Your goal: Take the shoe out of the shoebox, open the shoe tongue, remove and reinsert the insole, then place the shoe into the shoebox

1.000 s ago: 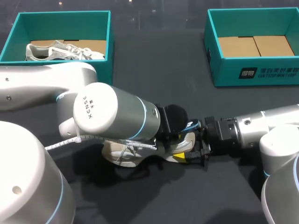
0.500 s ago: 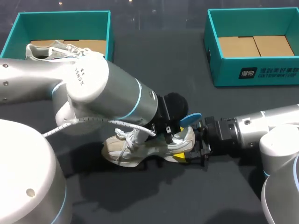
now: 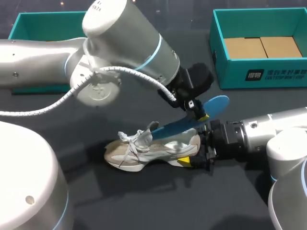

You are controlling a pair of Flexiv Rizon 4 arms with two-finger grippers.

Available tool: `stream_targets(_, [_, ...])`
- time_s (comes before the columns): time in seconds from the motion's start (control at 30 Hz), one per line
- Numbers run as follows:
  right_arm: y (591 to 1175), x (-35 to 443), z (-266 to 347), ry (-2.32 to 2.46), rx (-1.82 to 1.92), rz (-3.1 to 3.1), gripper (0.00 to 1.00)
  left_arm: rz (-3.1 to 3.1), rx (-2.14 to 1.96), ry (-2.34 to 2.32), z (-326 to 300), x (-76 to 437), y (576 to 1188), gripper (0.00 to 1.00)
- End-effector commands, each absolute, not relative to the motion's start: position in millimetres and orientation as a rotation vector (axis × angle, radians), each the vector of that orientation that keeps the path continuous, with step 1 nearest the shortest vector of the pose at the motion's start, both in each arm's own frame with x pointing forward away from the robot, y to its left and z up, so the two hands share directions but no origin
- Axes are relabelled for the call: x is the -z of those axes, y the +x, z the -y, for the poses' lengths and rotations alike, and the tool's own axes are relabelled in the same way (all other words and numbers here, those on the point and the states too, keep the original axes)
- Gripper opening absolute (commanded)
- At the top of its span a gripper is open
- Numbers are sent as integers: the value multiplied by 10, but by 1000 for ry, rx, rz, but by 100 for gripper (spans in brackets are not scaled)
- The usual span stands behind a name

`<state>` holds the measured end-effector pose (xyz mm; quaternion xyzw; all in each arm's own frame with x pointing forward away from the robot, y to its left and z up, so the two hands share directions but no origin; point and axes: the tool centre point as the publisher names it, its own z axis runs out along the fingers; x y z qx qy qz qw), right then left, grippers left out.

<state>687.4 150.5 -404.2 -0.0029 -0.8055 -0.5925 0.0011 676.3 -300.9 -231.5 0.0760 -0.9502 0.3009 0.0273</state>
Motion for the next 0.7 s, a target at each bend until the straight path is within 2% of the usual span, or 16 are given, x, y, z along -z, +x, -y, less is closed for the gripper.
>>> stream_targets(0.03, [6867,4056,-1518,-11,1859,2532,0,2969,-858,245,3076,2266,6747,0])
stream_targets(0.43, [6867,4056,-1518,-11,1859,2532,0,2969,-858,245,3076,2266,6747,0])
stream_targets(0.7, [6867,4056,-1518,-11,1859,2532,0,2741,-1322,356,3441,1331,6682,0])
